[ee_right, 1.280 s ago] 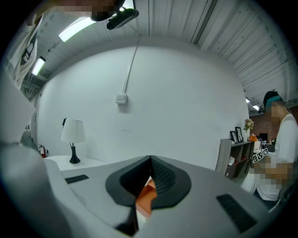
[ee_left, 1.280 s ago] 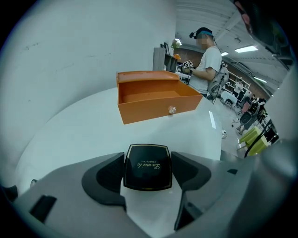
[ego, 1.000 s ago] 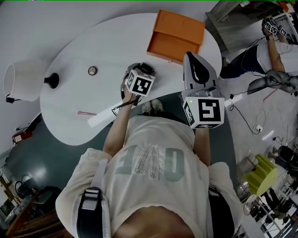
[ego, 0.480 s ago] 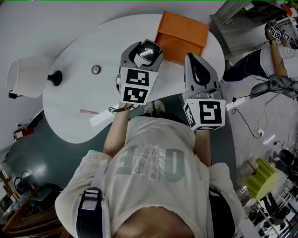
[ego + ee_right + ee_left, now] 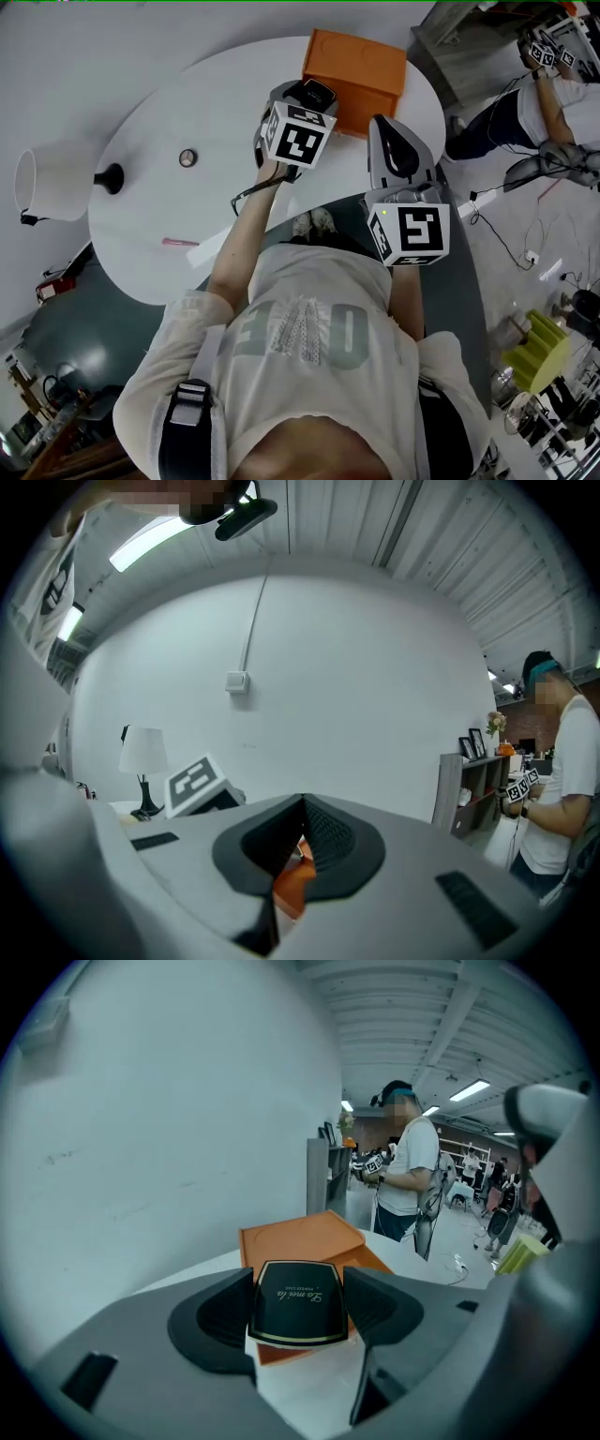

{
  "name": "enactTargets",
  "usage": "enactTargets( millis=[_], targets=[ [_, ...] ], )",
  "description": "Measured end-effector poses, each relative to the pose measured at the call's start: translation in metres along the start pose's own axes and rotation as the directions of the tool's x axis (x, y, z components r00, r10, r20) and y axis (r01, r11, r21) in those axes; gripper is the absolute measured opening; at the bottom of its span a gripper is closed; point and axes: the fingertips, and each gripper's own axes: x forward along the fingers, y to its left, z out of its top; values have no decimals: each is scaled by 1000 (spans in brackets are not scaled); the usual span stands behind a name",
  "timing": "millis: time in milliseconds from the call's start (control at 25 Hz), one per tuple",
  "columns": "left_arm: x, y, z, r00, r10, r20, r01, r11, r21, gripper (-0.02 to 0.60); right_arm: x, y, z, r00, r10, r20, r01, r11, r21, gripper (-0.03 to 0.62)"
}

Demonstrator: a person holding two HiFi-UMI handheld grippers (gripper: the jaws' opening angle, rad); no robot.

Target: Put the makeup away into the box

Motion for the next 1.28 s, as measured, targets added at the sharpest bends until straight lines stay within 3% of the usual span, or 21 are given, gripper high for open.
enactTargets(
  millis=[280, 680, 880, 1120, 1280],
  targets=[
    [73, -9, -30, 979, -58, -193, 50, 998, -46, 309, -7, -21, -15, 998, -47, -39, 48, 998, 39, 5],
    [113, -20, -50, 952, -85, -294, 75, 996, -44, 307, -10, -36, -33, 994, -77, -75, 81, 995, 59, 5],
    [113, -14, -51, 957, -62, -285, 42, 996, -77, 307, -11, -33, -34, 994, -77, -79, 81, 995, 57, 5],
    [97, -6, -21, 976, -31, -217, 15, 997, -76, 307, -9, -31, -29, 996, -57, -70, 61, 997, 53, 5],
    [74, -4, 16, 996, -35, -86, 28, 996, -87, 290, -5, -25, -23, 998, -29, -58, 31, 999, 39, 5]
  ],
)
